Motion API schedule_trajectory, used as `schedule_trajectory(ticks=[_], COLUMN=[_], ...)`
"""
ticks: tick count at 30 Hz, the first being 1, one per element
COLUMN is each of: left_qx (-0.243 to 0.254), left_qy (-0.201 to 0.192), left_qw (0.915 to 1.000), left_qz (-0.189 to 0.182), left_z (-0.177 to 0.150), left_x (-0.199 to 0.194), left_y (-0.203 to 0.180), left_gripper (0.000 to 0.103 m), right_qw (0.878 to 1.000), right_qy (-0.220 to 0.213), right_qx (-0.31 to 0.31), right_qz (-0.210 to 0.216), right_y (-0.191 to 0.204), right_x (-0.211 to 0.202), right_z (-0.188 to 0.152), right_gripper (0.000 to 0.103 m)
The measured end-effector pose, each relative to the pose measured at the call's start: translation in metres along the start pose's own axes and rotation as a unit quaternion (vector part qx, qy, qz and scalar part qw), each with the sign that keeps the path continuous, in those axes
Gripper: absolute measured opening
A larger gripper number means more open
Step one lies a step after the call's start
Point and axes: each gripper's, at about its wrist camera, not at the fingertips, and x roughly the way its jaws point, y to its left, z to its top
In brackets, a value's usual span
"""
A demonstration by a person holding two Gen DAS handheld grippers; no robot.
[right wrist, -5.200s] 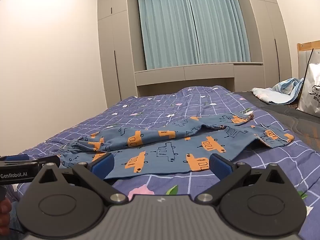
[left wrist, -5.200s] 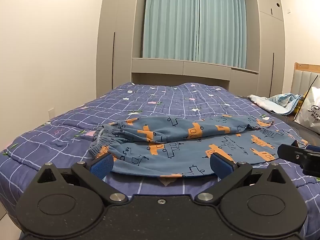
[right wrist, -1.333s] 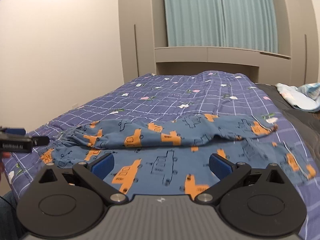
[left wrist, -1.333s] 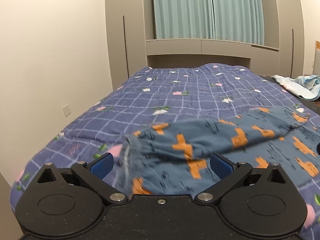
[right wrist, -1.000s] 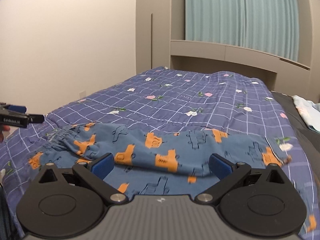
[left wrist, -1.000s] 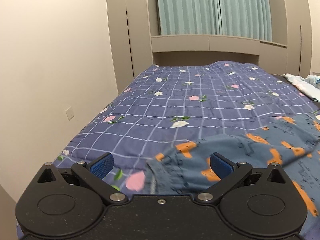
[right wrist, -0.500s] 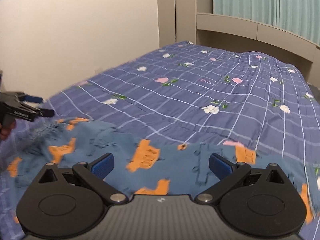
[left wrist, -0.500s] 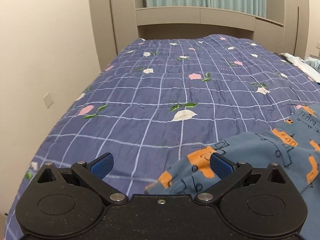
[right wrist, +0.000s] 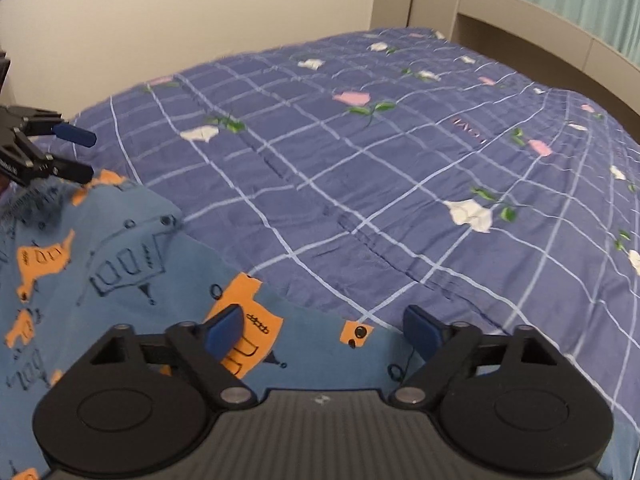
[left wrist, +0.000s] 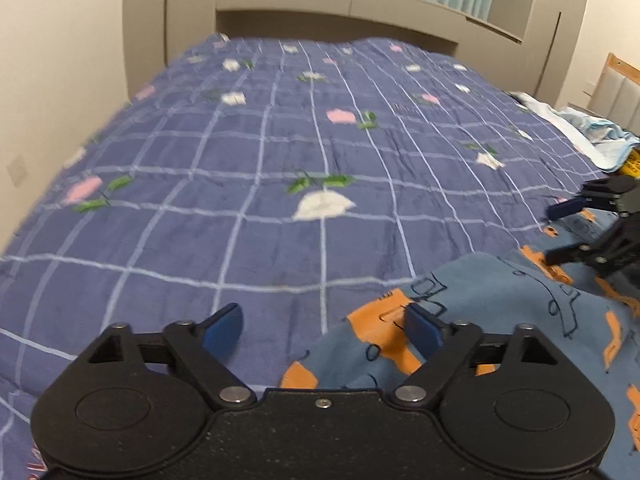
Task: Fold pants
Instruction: 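Move both grippers down to the pants' waistband and leg edges, then close left gripper on the waistband while right gripper grasps the leg hem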
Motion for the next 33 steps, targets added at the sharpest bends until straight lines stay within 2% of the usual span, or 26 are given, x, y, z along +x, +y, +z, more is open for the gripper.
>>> schedule_trajectory(ticks=[3,6,8,9,10,12,14,15,17,19,23,28,33], left_qx=[-0.011,-0.012,-0.014,-0.016,-0.019,-0.025,-0.024,-0.020,-0.010,-0.006,-0.004,0.011,0.038], left_qy=[0.020,0.030,0.035,0.039,0.041,0.045,0.050,0.049,0.046,0.042,0.010,-0.027,-0.072], left_qw=[0.9994,0.9990,0.9987,0.9985,0.9983,0.9976,0.9971,0.9971,0.9977,0.9985,0.9998,0.9996,0.9967], left_qz=[-0.024,-0.030,-0.033,-0.036,-0.038,-0.045,-0.053,-0.054,-0.048,-0.035,-0.018,-0.001,-0.002], left_z=[-0.002,-0.003,-0.003,-0.003,-0.003,-0.003,-0.003,-0.003,-0.003,-0.001,0.003,0.007,0.003], left_x=[0.003,0.006,0.007,0.008,0.008,0.008,0.007,0.005,0.002,-0.001,-0.017,-0.043,-0.076], left_y=[0.006,0.007,0.008,0.008,0.008,0.007,0.006,0.004,-0.002,-0.006,-0.010,-0.019,-0.032], left_gripper=[0.071,0.065,0.060,0.053,0.049,0.033,0.020,0.012,0.005,0.003,0.002,0.002,0.002], right_qw=[1.000,1.000,0.999,0.999,0.999,0.999,0.999,0.999,0.998,0.999,1.000,0.999,0.995], right_qy=[0.012,0.017,0.021,0.023,0.024,0.026,0.028,0.028,0.029,0.027,0.015,-0.035,-0.083], right_qx=[-0.001,-0.007,-0.005,-0.004,-0.004,-0.004,0.002,0.007,0.018,0.016,0.010,0.016,0.030], right_qz=[0.010,0.017,0.029,0.035,0.040,0.045,0.046,0.046,0.048,0.041,0.017,-0.015,-0.036], right_y=[-0.002,-0.003,-0.003,-0.003,-0.003,-0.001,-0.001,-0.001,0.000,0.003,0.012,0.018,0.024], right_x=[0.010,0.014,0.014,0.013,0.013,0.012,0.011,0.010,0.009,0.007,0.000,-0.026,-0.064], right_z=[0.002,0.004,0.004,0.004,0.004,0.003,0.003,0.003,0.001,0.000,0.002,0.006,0.005], right_gripper=[0.080,0.075,0.064,0.061,0.054,0.044,0.027,0.022,0.010,0.005,0.002,0.002,0.002])
